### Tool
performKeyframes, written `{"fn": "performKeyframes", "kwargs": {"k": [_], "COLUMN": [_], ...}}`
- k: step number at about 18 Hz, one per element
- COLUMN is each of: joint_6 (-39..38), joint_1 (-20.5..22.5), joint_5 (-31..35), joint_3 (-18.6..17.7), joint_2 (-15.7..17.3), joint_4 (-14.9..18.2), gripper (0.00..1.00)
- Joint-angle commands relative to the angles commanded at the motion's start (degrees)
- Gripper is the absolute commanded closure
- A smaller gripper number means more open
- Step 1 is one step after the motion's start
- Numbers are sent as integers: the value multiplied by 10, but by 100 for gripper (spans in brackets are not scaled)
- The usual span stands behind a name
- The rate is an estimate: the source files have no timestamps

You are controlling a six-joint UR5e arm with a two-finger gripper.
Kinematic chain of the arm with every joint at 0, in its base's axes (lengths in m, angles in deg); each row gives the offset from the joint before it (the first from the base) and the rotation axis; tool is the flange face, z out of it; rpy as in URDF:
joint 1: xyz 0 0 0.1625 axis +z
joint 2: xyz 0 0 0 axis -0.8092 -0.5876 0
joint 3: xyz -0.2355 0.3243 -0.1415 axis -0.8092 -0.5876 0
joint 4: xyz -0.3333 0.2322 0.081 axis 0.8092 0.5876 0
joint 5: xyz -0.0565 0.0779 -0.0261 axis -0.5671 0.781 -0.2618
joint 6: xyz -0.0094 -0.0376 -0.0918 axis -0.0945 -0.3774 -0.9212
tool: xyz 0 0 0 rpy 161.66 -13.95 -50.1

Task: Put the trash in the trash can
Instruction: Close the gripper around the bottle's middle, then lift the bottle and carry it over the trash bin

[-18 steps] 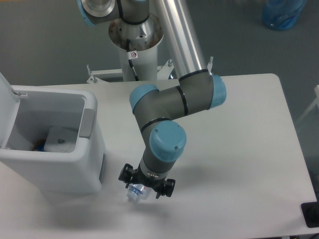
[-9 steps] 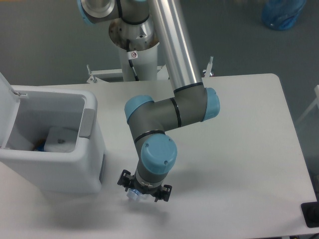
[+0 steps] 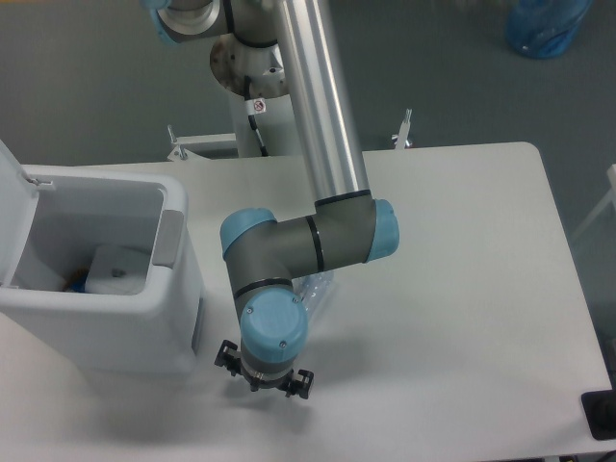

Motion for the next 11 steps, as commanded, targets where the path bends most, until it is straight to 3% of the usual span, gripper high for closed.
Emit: {"fn": "performKeyframes", "kwargs": {"k": [3,5,11], "joint_6": [0,0,4], "joint_1": [0,0,23], "joint_5": [1,4,7], "joint_3": [0,0,6], "joint_2": [0,2,31], "joint_4": [4,6,10], "gripper": [85,100,100]}}
